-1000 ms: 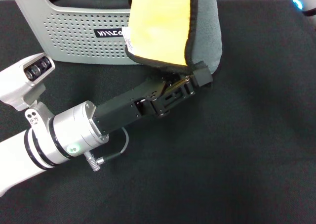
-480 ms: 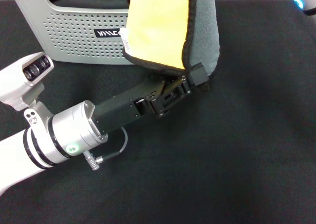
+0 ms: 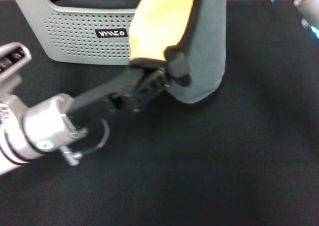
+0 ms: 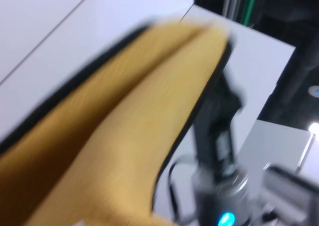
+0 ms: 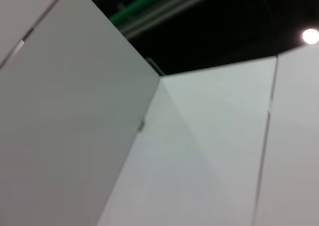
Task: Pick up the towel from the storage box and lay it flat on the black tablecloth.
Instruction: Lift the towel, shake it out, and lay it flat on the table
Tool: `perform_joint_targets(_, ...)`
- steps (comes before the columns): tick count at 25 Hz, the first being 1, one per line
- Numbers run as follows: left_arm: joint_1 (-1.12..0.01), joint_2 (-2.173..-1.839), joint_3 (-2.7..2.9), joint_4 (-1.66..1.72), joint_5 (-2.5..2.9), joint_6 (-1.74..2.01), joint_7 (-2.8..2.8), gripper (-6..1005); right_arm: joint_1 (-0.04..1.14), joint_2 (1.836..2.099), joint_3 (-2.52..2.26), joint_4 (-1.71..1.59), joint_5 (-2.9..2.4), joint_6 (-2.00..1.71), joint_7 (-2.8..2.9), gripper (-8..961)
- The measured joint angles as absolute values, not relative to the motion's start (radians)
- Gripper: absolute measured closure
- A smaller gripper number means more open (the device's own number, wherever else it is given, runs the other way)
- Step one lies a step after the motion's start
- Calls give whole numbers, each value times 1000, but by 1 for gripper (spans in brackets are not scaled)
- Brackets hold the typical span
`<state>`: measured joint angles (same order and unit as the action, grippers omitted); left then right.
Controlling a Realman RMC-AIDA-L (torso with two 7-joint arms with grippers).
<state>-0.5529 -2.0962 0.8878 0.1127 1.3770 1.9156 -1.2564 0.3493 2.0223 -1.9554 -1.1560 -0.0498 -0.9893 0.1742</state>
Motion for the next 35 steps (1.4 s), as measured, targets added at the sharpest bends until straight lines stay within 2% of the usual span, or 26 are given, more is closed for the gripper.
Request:
perform_joint_targets(4, -469, -2086, 886, 325, 1374, 1954, -1385, 955, 260, 2009, -1975, -1162, -88, -974, 250, 905)
perform_joint_targets(6, -435, -2064, 885, 420, 1373, 1980, -1457, 955, 215, 1998, -1979, -1170, -152, -956, 341, 904)
perform_joint_targets(12, -415, -1966, 894, 515, 1371, 2035, -1622, 957, 94, 1972, -1975, -1244, -448, -927, 596, 903)
perform_joint_targets(17, -394, -1906, 998, 597, 1361, 2039, -1682, 957, 26, 1971, -1916, -1285, -718, -994, 846, 902)
perform_joint_targets(18, -392, -1885, 1066, 611, 1331, 2040, -1693, 958, 18, 1971, -1893, -1275, -755, -1038, 887, 902)
perform_joint_targets(20, -392, -1876, 1098, 613, 1310, 2041, -1695, 958, 1, 1971, -1832, -1241, -804, -1140, 941, 902)
perform_joint_targets(21, -392, -1852, 1181, 619, 1259, 2041, -1696, 958, -18, 1972, -1777, -1203, -824, -1244, 959, 901)
perform_joint_targets(24, -387, -1833, 1261, 640, 1210, 2042, -1696, 958, -34, 1972, -1723, -1166, -829, -1347, 971, 901)
perform_joint_targets(30, -367, -1784, 1456, 718, 1052, 2044, -1715, 958, -24, 1951, -1524, -1008, -862, -1700, 1101, 900)
perform_joint_targets(34, -367, -1761, 1529, 736, 1001, 2046, -1724, 958, -14, 1954, -1443, -975, -938, -1821, 1182, 899)
perform_joint_targets(35, -370, -1747, 1580, 747, 980, 2048, -1728, 958, -13, 1957, -1436, -973, -953, -1840, 1196, 899)
